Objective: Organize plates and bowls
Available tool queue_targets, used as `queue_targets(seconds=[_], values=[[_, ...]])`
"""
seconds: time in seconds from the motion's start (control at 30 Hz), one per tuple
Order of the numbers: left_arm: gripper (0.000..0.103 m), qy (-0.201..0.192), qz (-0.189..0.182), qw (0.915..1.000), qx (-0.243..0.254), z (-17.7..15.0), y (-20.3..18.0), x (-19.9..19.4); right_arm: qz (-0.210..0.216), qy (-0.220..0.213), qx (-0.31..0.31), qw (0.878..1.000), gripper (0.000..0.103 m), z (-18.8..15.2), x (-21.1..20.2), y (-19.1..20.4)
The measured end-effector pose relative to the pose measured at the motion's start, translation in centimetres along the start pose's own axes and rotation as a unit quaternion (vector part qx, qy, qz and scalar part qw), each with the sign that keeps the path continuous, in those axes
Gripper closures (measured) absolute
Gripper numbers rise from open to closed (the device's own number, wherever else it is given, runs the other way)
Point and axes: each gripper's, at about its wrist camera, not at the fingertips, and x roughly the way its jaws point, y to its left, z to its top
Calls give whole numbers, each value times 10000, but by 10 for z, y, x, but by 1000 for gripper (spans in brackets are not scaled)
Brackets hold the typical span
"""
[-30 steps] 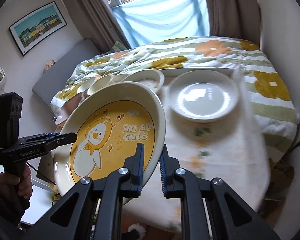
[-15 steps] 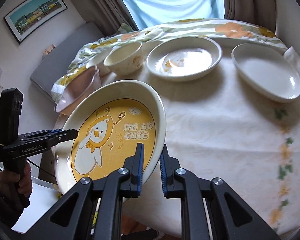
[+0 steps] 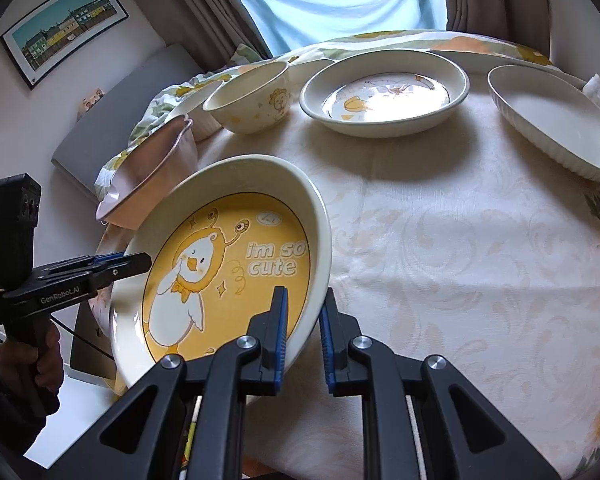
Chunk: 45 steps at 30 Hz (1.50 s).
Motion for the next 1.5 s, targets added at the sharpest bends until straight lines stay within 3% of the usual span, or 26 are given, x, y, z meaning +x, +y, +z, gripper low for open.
queue_targets(seconds=[0.33,0.43,0.47,0.5,0.57,0.6,0.63,0.77,0.9,1.1,1.13,1.17,1.2,1.27,1.5], values=[[81,212,85,9997,4,-3,-2,9,-193,135,-109,9997,84,-1,0,6],[78,219,45,9997,-90,-5,0,11,-197,83,-58,9998,62,-2,1,6],[73,220,70,9997,-87,-5,0,11,-191,77,-21,9998,47,-2,2,6],[70,228,118,9996,-64,-5,-1,11,-189,43,33,9998,40,-3,2,6],[48,206,217,9996,-2,-6,-3,11,-138,-11,97,9999,38,-4,1,5],[29,159,301,9994,15,-7,-4,9,-149,-30,98,9998,38,-4,0,5],[24,80,360,9993,31,-8,-6,8,-163,-42,92,9998,38,-5,-1,5],[24,-7,449,9990,58,-10,-11,0,-163,-102,75,9998,27,-6,-10,4],[24,-180,549,9983,93,-11,-25,-27,-128,-214,2,9997,27,-4,-34,4],[24,-915,383,9941,431,-2,-86,-110,-199,-568,26,9982,26,1,-104,-6],[20,-1099,293,9921,524,2,-105,-129,-255,-663,35,9975,23,3,-121,-9],[2,-1182,252,9911,566,6,-114,-136,-297,-765,23,9966,11,4,-134,-11],[1,-1385,197,9882,621,11,-132,-149,-326,-871,-2,9957,0,4,-147,-14],[0,-1642,-43,9835,761,19,-156,-160,-378,-1043,-138,9937,1,3,-175,-19],[0,-1418,-581,9795,1311,66,-233,-140,-771,-1179,-188,9898,0,7,-231,-52]])
